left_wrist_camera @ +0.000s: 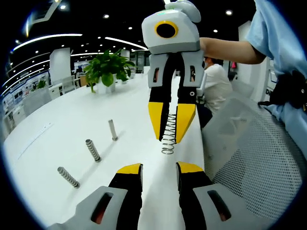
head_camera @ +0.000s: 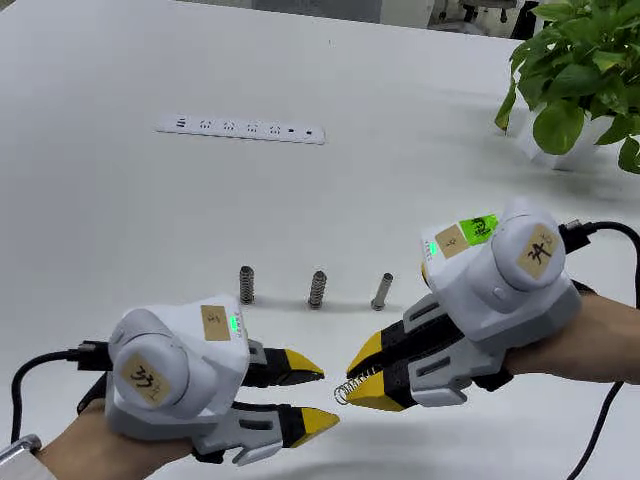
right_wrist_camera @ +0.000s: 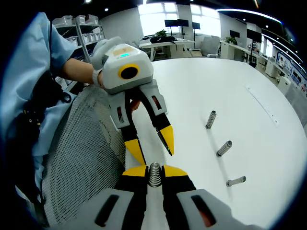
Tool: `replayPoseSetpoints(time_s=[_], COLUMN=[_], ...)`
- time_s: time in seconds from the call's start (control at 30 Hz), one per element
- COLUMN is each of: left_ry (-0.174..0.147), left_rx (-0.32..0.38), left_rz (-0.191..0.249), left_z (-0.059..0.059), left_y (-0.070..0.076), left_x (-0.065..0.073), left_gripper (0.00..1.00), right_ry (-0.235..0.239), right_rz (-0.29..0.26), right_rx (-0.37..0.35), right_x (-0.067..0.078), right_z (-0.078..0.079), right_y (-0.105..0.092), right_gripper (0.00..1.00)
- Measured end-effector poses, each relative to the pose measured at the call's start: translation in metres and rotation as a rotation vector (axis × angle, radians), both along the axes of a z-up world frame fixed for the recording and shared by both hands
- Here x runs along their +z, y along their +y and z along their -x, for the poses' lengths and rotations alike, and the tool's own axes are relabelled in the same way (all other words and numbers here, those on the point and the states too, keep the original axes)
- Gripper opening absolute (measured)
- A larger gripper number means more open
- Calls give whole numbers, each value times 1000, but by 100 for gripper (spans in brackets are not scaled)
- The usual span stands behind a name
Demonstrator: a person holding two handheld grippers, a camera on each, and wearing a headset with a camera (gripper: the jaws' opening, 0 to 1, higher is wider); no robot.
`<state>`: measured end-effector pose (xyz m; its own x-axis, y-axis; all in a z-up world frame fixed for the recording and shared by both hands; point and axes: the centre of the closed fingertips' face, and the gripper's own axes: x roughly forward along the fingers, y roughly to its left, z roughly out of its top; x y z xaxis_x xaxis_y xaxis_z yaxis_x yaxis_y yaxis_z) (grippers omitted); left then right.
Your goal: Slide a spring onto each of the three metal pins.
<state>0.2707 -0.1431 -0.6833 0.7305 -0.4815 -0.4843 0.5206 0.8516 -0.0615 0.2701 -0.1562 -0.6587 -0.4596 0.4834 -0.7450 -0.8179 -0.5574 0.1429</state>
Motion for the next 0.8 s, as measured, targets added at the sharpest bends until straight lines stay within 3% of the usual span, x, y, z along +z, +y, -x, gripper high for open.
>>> replayPoseSetpoints(time_s=[0.3,0.47,0.7,0.8], left_ry=[-21,-54,-67,-72], left_rx=[174,312,406,451], left_rz=[1,38,34,53], left_z=[4,6,13,15], left_y=[45,73,101,109], left_x=[2,11,11,14], left_gripper=[48,60,69,74], right_ry=[-28,-35,-52,-54], right_rz=[6,15,27,29], right_rx=[-4,-4,0,0], right_x=[-2,-4,-7,-6], right_z=[-6,-10,-17,-19], right_y=[0,-1,-2,-1], right_gripper=[12,12,12,12])
